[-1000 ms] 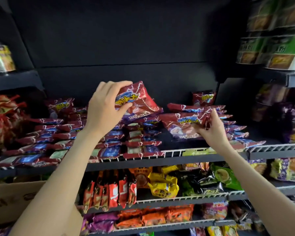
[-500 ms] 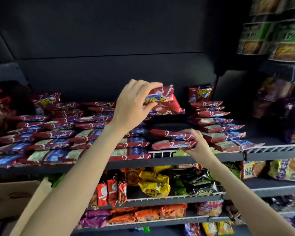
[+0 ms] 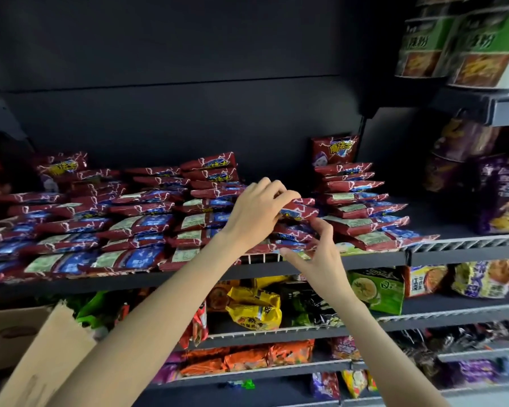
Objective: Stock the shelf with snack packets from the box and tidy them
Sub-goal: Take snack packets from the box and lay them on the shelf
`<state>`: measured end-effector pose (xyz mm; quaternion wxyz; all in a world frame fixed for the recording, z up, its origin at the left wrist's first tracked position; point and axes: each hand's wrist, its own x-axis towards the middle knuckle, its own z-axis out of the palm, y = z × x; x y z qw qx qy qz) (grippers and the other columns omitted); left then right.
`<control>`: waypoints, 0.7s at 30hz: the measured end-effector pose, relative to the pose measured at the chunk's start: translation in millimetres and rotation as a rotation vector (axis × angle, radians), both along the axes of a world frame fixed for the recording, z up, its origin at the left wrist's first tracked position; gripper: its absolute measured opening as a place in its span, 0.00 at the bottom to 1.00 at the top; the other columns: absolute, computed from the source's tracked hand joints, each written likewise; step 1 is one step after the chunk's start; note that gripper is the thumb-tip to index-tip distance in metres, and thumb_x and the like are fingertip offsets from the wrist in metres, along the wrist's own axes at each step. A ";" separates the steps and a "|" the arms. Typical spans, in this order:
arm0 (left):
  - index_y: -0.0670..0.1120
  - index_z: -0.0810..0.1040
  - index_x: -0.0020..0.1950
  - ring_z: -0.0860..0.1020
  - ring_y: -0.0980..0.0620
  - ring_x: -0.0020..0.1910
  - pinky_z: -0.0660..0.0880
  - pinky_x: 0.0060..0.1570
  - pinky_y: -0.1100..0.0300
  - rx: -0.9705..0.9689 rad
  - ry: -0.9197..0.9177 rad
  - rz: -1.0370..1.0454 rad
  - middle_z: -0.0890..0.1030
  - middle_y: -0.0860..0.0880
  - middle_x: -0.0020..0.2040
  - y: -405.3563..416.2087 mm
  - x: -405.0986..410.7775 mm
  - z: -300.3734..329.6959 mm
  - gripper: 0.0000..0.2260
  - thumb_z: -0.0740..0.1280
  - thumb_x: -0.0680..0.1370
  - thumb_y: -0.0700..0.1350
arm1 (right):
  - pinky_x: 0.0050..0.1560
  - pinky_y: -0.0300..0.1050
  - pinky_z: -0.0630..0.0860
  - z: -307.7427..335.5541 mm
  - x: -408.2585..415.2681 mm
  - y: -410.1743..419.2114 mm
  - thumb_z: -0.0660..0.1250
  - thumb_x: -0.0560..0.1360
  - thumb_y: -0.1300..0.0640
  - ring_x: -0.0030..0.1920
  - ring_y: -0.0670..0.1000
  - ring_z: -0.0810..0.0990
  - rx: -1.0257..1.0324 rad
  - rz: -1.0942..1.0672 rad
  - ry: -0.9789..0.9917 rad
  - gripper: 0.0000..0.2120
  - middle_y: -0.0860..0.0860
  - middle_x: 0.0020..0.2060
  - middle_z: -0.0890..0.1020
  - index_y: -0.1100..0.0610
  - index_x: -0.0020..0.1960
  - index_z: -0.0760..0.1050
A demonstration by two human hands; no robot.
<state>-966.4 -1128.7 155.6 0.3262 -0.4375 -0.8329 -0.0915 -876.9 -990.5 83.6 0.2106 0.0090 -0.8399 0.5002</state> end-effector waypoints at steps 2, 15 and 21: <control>0.46 0.74 0.65 0.73 0.46 0.54 0.72 0.51 0.52 -0.056 -0.074 -0.014 0.77 0.46 0.55 3.2 3.2 -2.6 0.23 0.69 0.71 0.34 | 0.57 0.32 0.70 0.3 -8.2 -3.2 0.74 0.68 0.48 0.62 0.48 0.73 -0.057 -0.004 -0.041 0.44 0.47 0.62 0.70 0.55 0.74 0.51; 0.45 0.77 0.63 0.72 0.50 0.60 0.71 0.59 0.56 -0.009 -0.344 -0.213 0.77 0.48 0.58 16.0 2.9 -14.8 0.15 0.63 0.78 0.34 | 0.60 0.42 0.73 0.0 -8.4 15.6 0.76 0.68 0.55 0.63 0.51 0.72 -0.055 -0.014 0.069 0.40 0.46 0.67 0.66 0.46 0.70 0.53; 0.45 0.72 0.68 0.70 0.50 0.62 0.64 0.62 0.59 -0.024 -0.356 0.071 0.76 0.48 0.64 1.5 -20.7 -10.8 0.16 0.62 0.79 0.41 | 0.51 0.28 0.70 23.5 -28.0 19.1 0.75 0.69 0.56 0.53 0.39 0.73 0.007 0.156 -0.148 0.46 0.41 0.57 0.68 0.49 0.76 0.48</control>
